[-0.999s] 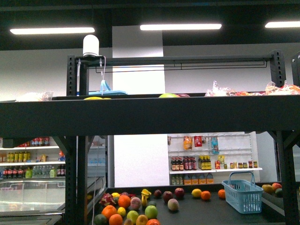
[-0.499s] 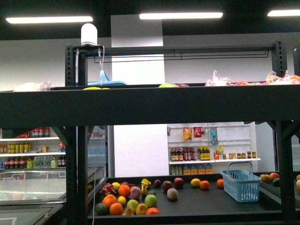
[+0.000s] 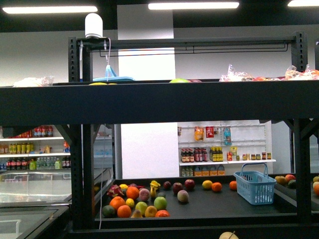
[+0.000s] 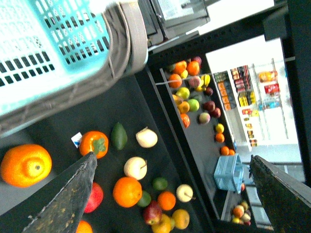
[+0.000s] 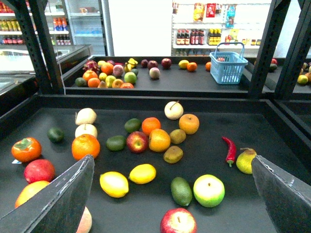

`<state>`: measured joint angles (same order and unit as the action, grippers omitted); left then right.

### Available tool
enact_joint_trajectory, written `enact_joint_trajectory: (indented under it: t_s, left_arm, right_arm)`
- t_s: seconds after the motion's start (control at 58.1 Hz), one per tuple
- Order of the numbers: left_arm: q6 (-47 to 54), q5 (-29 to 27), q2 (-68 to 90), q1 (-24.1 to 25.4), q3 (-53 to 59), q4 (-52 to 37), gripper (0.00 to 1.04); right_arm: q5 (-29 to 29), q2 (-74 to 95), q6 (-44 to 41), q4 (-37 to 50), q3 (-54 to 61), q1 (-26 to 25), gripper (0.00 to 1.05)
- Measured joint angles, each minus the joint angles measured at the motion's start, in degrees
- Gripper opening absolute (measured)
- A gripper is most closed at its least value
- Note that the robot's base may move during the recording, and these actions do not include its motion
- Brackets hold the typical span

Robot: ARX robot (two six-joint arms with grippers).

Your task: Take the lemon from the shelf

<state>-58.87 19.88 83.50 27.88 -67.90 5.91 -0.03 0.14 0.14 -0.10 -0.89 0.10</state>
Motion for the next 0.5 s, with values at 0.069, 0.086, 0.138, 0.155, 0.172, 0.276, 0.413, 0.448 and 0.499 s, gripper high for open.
enact_joint_trajectory:
  t_s: [0.069,0.086,0.138,0.155,0.172,0.276,0.413,0.448,0.499]
  left_arm:
    - [-1.8,0.4,3.8,2.6,-5.1,2.7,0.97]
    - [-1.9,0.5,4.2,2.8,-5.5,2.9,0.97]
    - [-2.4,0.7,6.1,3.7,-7.4,3.8,0.97]
    - [-2.5,0.7,6.7,3.9,-7.9,4.2,0.97]
    - [-2.5,0.7,7.0,4.0,-8.2,4.5,0.97]
    - [-2.6,0.0,10.5,4.6,-10.9,8.1,0.97]
    - [-3.5,-0.2,13.6,4.8,-13.7,8.4,0.97]
    - [-3.7,-0.2,14.3,4.8,-14.3,8.3,0.97]
    - [-4.3,-0.3,15.8,4.8,-15.4,8.2,0.97]
  right_arm:
    - [0.0,0.0,0.0,0.0,0.0,0.0,0.97]
    - [0.0,0.0,0.0,0.0,0.0,0.0,0.97]
    - [0.0,0.0,0.0,0.0,0.0,0.0,0.97]
    - [0.0,0.0,0.0,0.0,0.0,0.0,0.97]
    - [0.0,0.0,0.0,0.0,0.0,0.0,0.97]
    - [0.0,0.0,0.0,0.0,0.0,0.0,0.97]
    - [0.0,0.0,0.0,0.0,0.0,0.0,0.97]
    - [0.0,0.0,0.0,0.0,0.0,0.0,0.97]
    - [0.0,0.0,0.0,0.0,0.0,0.0,0.97]
